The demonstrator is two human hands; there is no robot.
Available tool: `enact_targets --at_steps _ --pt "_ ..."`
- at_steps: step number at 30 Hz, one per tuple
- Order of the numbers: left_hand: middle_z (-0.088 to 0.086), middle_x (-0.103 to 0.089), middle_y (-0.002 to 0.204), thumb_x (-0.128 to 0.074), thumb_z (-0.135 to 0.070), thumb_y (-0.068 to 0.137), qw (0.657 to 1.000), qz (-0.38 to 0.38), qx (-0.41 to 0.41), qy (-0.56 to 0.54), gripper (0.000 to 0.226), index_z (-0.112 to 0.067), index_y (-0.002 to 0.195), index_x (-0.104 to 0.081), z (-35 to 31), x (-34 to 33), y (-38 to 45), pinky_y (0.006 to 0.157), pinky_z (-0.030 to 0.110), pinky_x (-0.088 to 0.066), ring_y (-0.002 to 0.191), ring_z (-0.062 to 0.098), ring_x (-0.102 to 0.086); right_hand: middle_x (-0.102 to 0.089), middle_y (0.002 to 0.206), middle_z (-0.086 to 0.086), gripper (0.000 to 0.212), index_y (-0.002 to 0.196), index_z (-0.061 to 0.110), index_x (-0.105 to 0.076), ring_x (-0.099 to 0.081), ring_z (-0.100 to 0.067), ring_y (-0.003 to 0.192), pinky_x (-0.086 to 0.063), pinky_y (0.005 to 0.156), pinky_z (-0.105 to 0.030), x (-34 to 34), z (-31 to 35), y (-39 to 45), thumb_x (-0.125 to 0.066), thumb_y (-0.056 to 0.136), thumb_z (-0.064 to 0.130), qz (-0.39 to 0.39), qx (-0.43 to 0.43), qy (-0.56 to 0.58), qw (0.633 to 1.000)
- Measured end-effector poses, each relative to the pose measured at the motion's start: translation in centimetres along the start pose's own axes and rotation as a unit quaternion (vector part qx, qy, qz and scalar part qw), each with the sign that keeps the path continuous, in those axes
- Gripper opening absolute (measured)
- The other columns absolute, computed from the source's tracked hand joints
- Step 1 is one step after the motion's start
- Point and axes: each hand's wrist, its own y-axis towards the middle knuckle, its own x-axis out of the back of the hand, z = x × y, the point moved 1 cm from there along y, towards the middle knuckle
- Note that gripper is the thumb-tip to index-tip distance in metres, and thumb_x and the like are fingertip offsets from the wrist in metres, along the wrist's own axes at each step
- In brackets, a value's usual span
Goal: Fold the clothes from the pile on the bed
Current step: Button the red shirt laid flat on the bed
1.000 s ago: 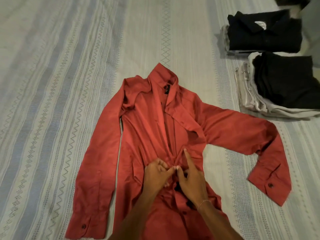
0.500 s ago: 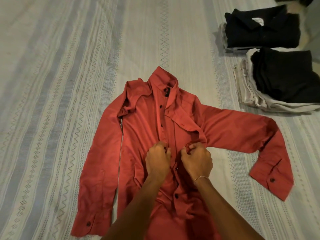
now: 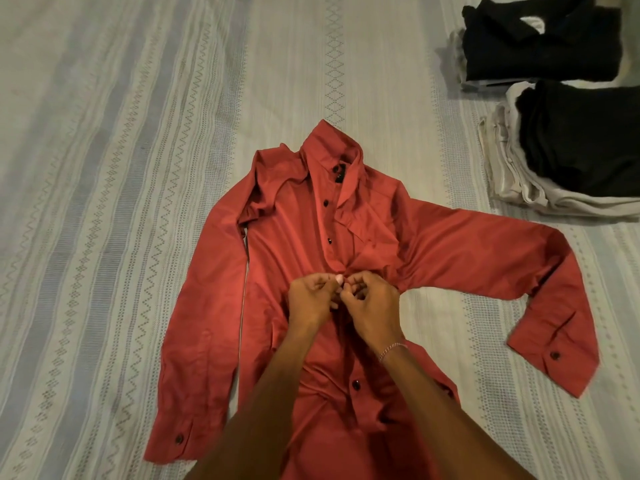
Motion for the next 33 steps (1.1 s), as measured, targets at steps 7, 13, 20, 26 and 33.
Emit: enact_targets --at_steps 7,13,20,26,33 --pt "-0.001 -0.063 0.058 -0.066 -0.012 0.096 0.999 0.034 -0.012 -0.01 0.019 -0.006 0.079 -0.069 -0.1 -0.3 0.6 0.047 0.018 -0.047 0.045 0.004 -0.054 -0.073 0.072 0.008 0.005 0.086 0.016 -0.078 -0.066 -0.001 0.067 -0.052 0.065 -0.015 -0.6 -0.9 0.3 -0.08 0.083 0.013 -0.019 -0.102 0.138 0.985" --pt "0.001 -0.063 0.061 -0.067 -0.016 0.096 1.0 0.01 -0.013 -0.024 0.016 -0.007 0.083 -0.069 0.7 -1.0 0.6 0.051 0.02 -0.049 0.048 0.004 -0.056 -0.077 0.084 0.0 0.007 0.092 0.02 -0.081 -0.067 -0.01 0.077 -0.056 0.077 -0.028 0.0 -1.7 0.3 -0.075 0.089 0.016 0.009 -0.157 0.246 0.956" --pt "0.001 -0.063 0.064 -0.064 -0.014 0.098 0.999 0.032 -0.023 -0.027 0.019 -0.012 0.079 -0.066 0.7 -0.7 0.8 0.054 0.019 -0.051 0.051 0.004 -0.059 -0.076 0.081 0.0 0.005 0.09 0.018 -0.079 -0.067 -0.007 0.073 -0.055 0.075 -0.026 0.0 -1.6 0.8 -0.075 0.088 0.015 0.022 -0.184 0.25 0.95" --pt "-0.002 -0.064 0.059 -0.066 -0.017 0.098 0.998 0.05 -0.015 -0.026 0.02 -0.014 0.078 -0.068 0.9 -0.5 1.2 0.055 0.019 -0.052 0.053 0.007 -0.059 -0.072 0.072 0.004 0.011 0.099 0.013 -0.079 -0.062 -0.002 0.064 -0.052 0.066 -0.015 0.2 -1.7 0.8 -0.078 0.088 0.014 0.049 -0.18 0.282 0.941" --pt "-0.001 -0.065 0.06 -0.07 -0.02 0.095 0.998 0.051 -0.012 -0.037 0.019 -0.013 0.077 -0.071 1.0 -0.3 1.1 0.057 0.019 -0.052 0.055 0.007 -0.061 -0.071 0.068 0.003 0.015 0.1 0.006 -0.077 -0.071 -0.006 0.072 -0.055 0.073 -0.015 0.2 -1.6 0.8 -0.078 0.086 0.008 0.054 -0.186 0.33 0.924"
